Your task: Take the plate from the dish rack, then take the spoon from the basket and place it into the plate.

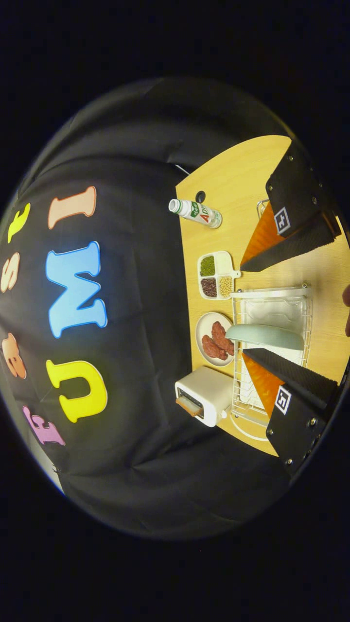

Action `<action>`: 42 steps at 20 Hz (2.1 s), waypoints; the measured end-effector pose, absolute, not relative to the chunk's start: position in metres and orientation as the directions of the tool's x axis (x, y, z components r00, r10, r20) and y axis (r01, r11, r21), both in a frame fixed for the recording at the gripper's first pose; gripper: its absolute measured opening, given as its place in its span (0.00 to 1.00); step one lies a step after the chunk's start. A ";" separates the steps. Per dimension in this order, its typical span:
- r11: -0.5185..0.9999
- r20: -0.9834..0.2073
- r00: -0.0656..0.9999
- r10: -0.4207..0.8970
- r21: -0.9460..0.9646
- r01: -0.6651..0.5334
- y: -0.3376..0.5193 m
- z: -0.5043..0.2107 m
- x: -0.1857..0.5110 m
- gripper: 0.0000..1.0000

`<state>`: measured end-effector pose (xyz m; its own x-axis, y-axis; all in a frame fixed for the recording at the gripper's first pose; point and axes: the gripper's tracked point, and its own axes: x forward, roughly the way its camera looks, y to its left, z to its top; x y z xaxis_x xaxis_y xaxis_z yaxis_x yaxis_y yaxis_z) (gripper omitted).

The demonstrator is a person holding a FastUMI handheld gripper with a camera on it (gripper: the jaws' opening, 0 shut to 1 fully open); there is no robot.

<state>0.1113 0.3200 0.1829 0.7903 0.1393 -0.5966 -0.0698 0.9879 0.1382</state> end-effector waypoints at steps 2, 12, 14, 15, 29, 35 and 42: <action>0.993 -0.654 0.748 0.113 0.103 -0.059 0.325 0.172 0.112 0.97; 0.999 -0.768 0.640 -0.037 -0.011 0.045 0.359 0.126 0.138 0.97; 0.998 -0.785 0.617 -0.058 -0.021 0.067 0.362 0.113 0.142 0.97; 0.997 -0.792 0.607 -0.073 -0.035 0.075 0.363 0.109 0.143 0.87; 0.966 -0.793 0.556 -0.249 -0.243 0.086 0.376 0.097 0.146 0.21; 0.919 -0.691 0.637 -0.341 -0.388 0.071 0.381 0.142 0.164 0.21; 0.954 -0.711 0.658 -0.249 -0.296 0.041 0.369 0.169 0.157 0.21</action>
